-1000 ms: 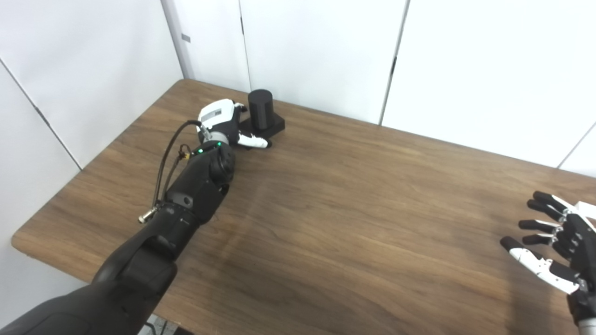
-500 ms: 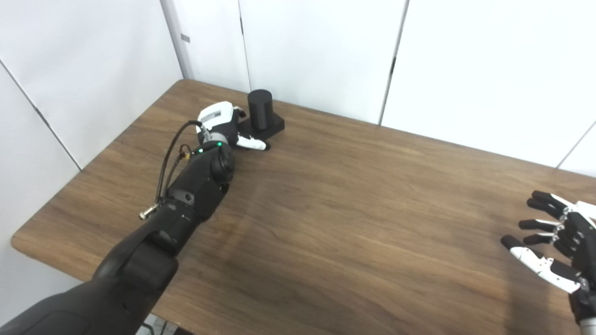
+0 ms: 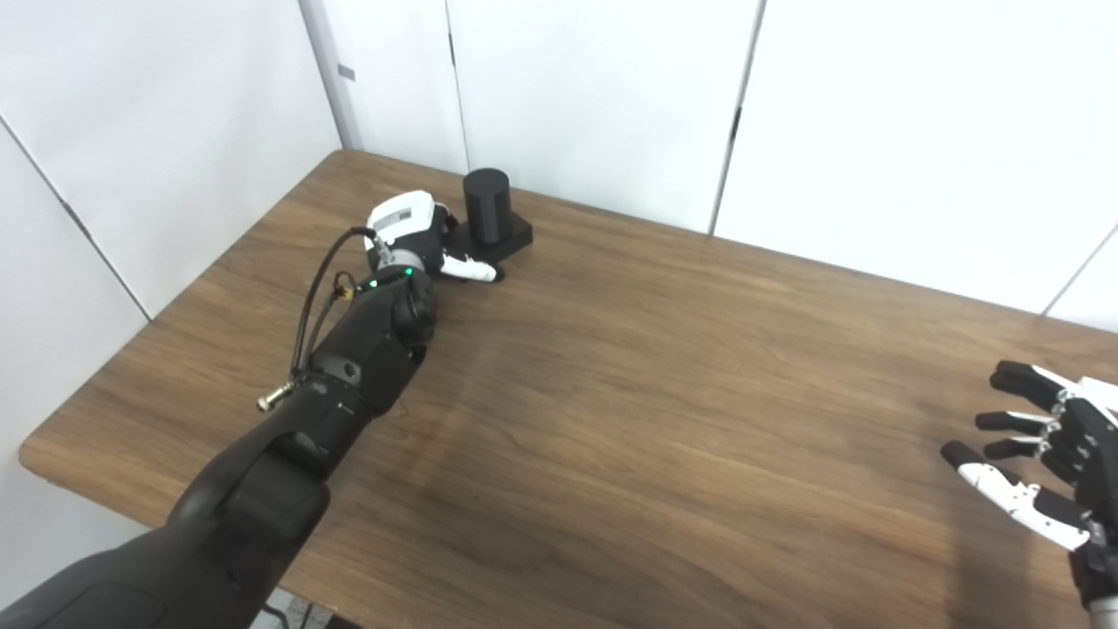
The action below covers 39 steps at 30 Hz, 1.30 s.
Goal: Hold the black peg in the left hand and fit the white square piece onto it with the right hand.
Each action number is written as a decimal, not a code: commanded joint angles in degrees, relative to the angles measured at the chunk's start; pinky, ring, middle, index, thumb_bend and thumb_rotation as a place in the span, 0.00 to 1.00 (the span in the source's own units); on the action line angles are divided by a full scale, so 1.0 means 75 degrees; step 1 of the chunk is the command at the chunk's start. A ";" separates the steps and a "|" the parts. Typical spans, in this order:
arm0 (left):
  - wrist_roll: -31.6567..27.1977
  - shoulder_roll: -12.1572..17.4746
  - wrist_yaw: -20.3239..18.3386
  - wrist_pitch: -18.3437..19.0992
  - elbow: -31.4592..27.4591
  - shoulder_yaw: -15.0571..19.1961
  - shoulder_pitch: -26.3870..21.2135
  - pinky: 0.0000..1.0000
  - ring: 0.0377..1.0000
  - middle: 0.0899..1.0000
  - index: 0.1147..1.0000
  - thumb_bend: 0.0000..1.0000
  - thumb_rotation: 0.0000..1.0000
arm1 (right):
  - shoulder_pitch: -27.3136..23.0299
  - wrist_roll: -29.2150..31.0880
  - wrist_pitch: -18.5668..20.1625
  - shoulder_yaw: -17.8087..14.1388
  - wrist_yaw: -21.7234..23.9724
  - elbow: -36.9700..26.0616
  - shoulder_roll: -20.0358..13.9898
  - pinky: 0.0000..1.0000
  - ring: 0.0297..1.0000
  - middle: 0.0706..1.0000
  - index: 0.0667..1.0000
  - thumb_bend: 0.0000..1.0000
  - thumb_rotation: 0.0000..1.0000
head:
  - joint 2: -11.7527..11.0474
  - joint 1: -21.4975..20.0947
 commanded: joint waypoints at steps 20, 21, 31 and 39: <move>-0.0411 0.0406 -0.0482 -0.0438 -0.0475 -0.0191 0.0050 0.82 0.98 0.91 0.54 0.75 0.30 | -0.0277 0.0033 -0.0058 -0.0230 -0.0083 -0.0380 0.0000 0.52 0.59 0.72 0.67 0.47 0.00 | 0.0089 -0.0043; -0.0481 0.0415 -0.0519 -0.0522 -0.0513 -0.0189 0.0084 0.84 0.99 0.92 0.53 0.75 0.29 | -0.0275 0.0030 -0.0057 -0.0230 -0.0083 -0.0378 0.0001 0.53 0.59 0.72 0.68 0.47 0.00 | 0.0091 -0.0034; -0.1084 0.0383 -0.0603 -0.1322 -0.0864 -0.0097 0.0290 0.88 0.98 0.93 0.41 0.52 0.06 | -0.0299 0.0067 -0.0141 -0.0239 -0.0076 -0.0301 0.0000 0.51 0.59 0.73 0.67 0.45 0.00 | 0.0091 -0.0036; -0.1373 0.0421 -0.0955 -0.1897 -0.1204 -0.0182 0.0481 0.91 1.00 0.93 0.42 0.52 0.06 | -0.0304 0.0032 -0.0136 -0.0235 -0.0092 -0.0291 0.0014 0.52 0.59 0.73 0.67 0.47 0.00 | 0.0097 -0.0091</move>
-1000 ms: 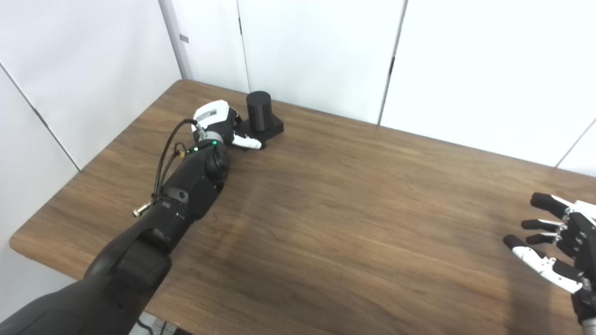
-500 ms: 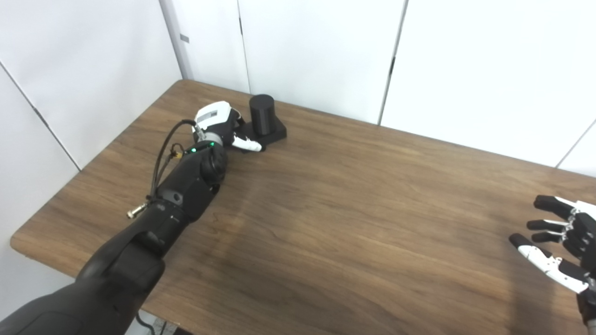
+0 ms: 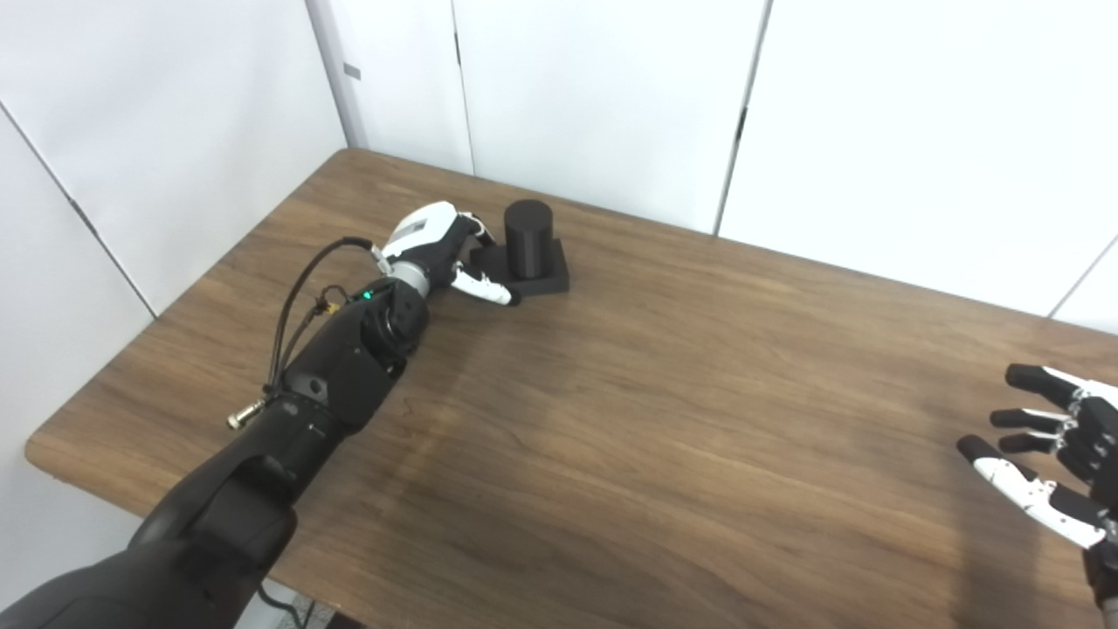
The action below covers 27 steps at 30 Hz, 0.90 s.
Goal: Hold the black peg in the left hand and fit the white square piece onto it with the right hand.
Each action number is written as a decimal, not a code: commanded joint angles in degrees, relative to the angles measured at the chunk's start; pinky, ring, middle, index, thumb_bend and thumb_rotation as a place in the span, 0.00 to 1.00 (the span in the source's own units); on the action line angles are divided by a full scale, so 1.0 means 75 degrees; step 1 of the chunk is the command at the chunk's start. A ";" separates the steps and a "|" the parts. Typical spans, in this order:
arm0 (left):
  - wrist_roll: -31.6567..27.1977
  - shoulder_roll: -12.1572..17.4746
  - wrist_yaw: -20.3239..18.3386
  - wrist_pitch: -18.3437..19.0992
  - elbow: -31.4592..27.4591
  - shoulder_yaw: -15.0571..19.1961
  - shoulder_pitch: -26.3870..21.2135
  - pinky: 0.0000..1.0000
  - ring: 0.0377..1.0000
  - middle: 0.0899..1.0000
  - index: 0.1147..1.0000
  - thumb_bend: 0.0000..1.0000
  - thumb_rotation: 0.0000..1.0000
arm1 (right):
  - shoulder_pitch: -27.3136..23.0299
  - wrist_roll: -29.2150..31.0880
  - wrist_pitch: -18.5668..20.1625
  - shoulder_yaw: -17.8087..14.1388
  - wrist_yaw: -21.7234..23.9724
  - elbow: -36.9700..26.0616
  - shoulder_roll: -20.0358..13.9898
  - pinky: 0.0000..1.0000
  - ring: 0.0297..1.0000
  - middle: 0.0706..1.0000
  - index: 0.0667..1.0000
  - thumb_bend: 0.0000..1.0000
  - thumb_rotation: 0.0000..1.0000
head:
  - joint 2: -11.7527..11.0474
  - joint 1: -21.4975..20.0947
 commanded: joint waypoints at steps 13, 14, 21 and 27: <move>-0.0167 0.0069 -0.0519 -0.1950 -0.0874 -0.0513 0.0312 0.88 1.00 0.94 0.42 0.52 0.07 | -0.0274 -0.0092 -0.0273 -0.0024 -0.0126 -0.0182 0.0011 0.48 0.58 0.73 0.67 0.47 0.00 | 0.0014 -0.0059; -0.0202 0.0049 -0.0556 -0.2059 -0.0909 -0.0528 0.0333 0.90 1.00 0.94 0.42 0.52 0.07 | -0.0277 -0.0106 -0.0290 -0.0024 -0.0137 -0.0166 0.0013 0.48 0.57 0.72 0.67 0.47 0.00 | 0.0014 -0.0059; -0.0040 -0.0031 -0.1133 -0.2286 -0.1611 -0.0928 0.0487 0.92 1.00 0.96 0.42 0.52 0.07 | -0.0291 -0.0153 -0.0276 -0.0038 -0.0168 -0.0152 0.0063 0.48 0.57 0.72 0.67 0.47 0.00 | 0.0040 -0.0166; 0.0190 -0.0227 -0.1310 -0.2348 -0.1942 -0.1217 0.0600 0.92 1.00 0.95 0.42 0.52 0.07 | -0.0293 -0.0125 -0.0358 -0.0042 -0.0156 -0.0123 0.0063 0.49 0.57 0.72 0.66 0.47 0.00 | 0.0082 -0.0290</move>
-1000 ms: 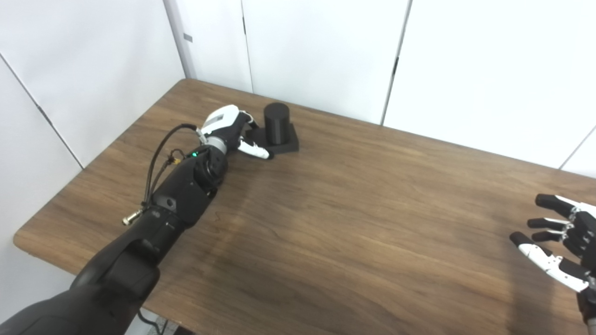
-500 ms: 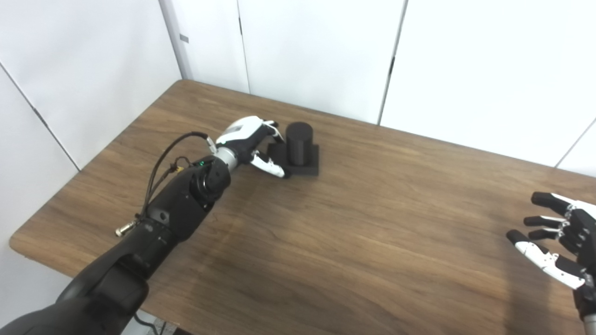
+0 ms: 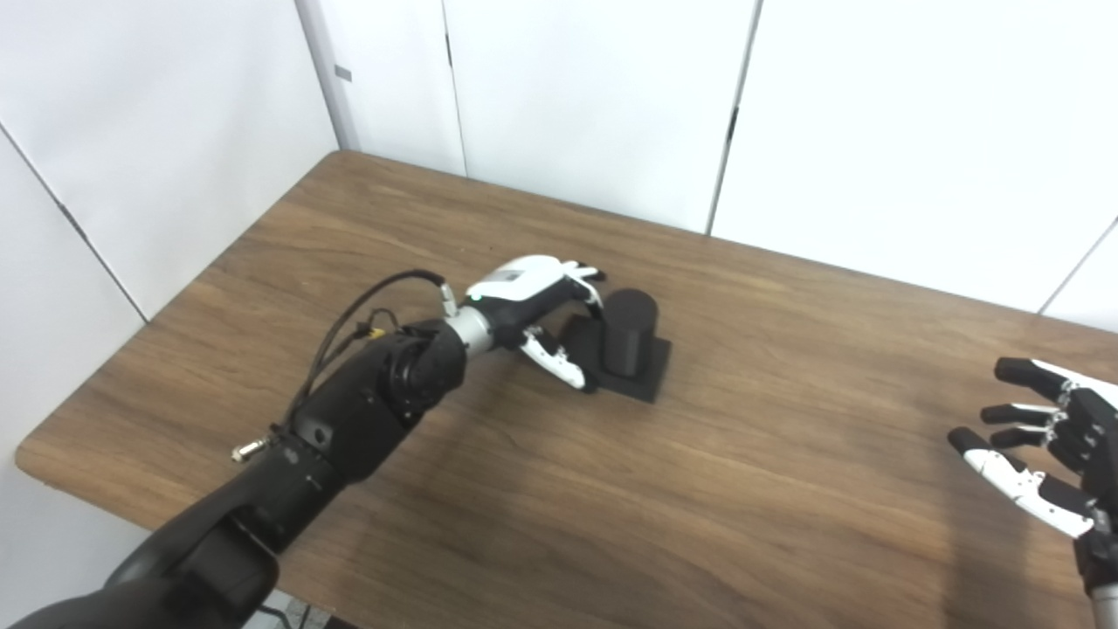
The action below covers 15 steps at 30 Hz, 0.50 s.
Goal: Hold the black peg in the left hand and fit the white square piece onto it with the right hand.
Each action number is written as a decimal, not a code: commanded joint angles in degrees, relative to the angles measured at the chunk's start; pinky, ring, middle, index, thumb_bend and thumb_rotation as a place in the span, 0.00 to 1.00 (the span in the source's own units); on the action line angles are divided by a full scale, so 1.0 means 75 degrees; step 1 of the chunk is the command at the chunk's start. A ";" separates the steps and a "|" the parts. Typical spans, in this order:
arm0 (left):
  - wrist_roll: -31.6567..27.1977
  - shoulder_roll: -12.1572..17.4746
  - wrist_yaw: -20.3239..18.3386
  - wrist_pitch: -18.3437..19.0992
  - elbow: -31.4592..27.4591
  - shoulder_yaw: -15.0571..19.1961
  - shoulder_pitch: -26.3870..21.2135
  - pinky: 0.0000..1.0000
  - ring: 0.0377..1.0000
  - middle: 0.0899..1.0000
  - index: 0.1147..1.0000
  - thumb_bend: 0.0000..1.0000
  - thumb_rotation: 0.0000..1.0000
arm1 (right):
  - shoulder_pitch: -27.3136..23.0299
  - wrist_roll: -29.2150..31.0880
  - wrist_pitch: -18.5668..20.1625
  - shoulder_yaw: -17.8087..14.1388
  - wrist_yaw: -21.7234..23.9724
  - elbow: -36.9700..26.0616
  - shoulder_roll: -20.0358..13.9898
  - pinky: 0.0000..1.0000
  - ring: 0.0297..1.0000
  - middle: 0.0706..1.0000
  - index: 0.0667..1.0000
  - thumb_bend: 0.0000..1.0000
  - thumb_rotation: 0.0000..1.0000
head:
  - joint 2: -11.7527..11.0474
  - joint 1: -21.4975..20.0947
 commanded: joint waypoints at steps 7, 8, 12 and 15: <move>0.0146 -0.0215 -0.0207 -0.0645 -0.0324 -0.0453 0.0040 0.88 1.00 0.94 0.42 0.52 0.07 | -0.0218 0.0029 -0.0397 -0.0042 -0.0114 -0.0099 -0.0007 0.52 0.60 0.74 0.67 0.47 0.00 | 0.0034 -0.0185; 0.0079 -0.0263 -0.0306 -0.0642 -0.0367 -0.0497 0.0060 0.89 1.00 0.94 0.42 0.52 0.07 | -0.0219 0.0045 -0.0451 -0.0047 -0.0115 -0.0056 -0.0016 0.52 0.60 0.74 0.67 0.47 0.00 | 0.0034 -0.0185; -0.0137 -0.0431 -0.0625 -0.0694 -0.0488 -0.0704 0.0122 0.89 1.00 0.95 0.42 0.52 0.07 | -0.0242 -0.0010 -0.0619 -0.0064 -0.0174 0.0102 -0.0029 0.50 0.58 0.74 0.67 0.49 0.00 | 0.0048 -0.0236; -0.0077 -0.0561 -0.0709 -0.0754 -0.0537 -0.0849 0.0179 0.88 1.00 0.94 0.42 0.52 0.07 | -0.0258 -0.0056 -0.0747 -0.0064 -0.0207 0.0200 -0.0042 0.49 0.57 0.73 0.66 0.50 0.00 | 0.0081 -0.0293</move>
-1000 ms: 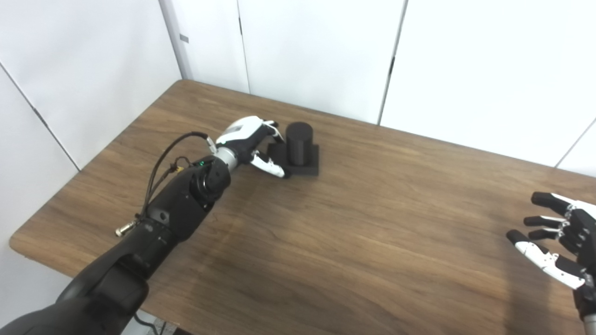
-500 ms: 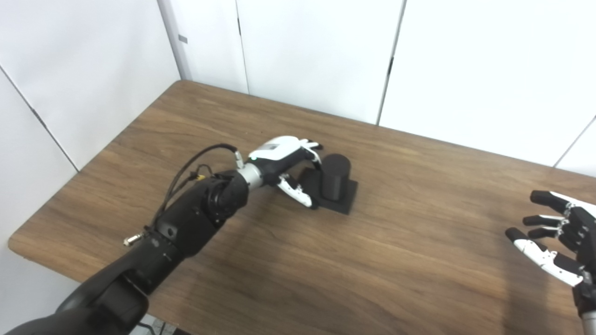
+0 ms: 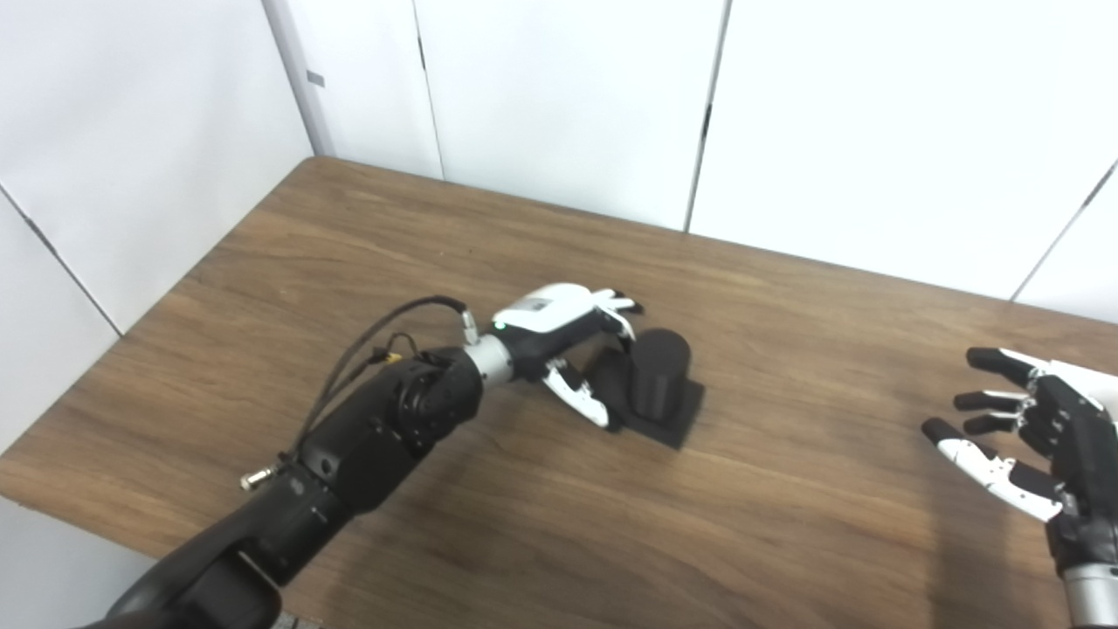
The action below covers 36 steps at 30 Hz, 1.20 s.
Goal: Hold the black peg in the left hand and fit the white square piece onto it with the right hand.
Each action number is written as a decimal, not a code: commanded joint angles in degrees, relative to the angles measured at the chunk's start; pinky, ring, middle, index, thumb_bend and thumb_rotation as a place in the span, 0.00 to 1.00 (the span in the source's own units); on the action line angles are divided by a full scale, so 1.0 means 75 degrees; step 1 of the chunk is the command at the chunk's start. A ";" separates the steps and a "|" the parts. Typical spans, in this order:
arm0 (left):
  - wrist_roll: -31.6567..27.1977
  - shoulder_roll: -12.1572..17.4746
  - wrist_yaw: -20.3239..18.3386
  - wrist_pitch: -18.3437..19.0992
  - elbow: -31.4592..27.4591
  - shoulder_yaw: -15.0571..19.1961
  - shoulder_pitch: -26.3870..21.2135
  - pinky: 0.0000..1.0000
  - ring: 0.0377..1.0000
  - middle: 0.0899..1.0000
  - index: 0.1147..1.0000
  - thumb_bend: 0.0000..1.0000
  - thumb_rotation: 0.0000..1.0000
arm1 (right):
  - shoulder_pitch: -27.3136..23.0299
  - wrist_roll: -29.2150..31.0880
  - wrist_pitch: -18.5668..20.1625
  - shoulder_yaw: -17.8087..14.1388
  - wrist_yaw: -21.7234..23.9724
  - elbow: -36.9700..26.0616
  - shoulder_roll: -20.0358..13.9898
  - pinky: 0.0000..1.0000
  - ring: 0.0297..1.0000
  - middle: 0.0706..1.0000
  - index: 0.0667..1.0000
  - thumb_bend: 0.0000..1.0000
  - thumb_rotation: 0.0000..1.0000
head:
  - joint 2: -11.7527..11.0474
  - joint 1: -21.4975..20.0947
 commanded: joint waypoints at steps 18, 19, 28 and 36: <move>0.0520 -0.0363 -0.0571 -0.0754 0.0002 -0.1197 0.0146 0.87 0.99 0.93 0.42 0.52 0.07 | -0.0270 -0.0139 -0.0671 0.0063 -0.0166 0.0024 0.0031 0.49 0.58 0.73 0.67 0.50 0.00 | 0.0301 -0.0840; 0.0539 -0.0356 -0.0583 -0.0764 0.0006 -0.1227 0.0144 0.87 0.99 0.94 0.42 0.52 0.07 | -0.0272 -0.0123 -0.0670 0.0063 -0.0165 0.0026 0.0038 0.49 0.58 0.74 0.68 0.50 0.00 | 0.0307 -0.0863; 0.0725 -0.0053 -0.0695 -0.0850 -0.0004 -0.1497 0.0066 0.90 1.00 0.96 0.42 0.52 0.07 | -0.0365 -0.0210 -0.0854 0.0122 -0.0276 0.0137 0.0144 0.46 0.57 0.72 0.67 0.52 0.00 | 0.0385 -0.2116; 0.0908 0.0304 -0.0648 -0.1083 -0.0066 -0.1633 0.0024 0.92 0.99 0.93 0.42 0.52 0.07 | -0.0576 -0.0371 -0.0519 -0.0013 0.0003 -0.0280 -0.0419 0.48 0.59 0.70 0.66 0.54 0.01 | 0.0295 -0.3239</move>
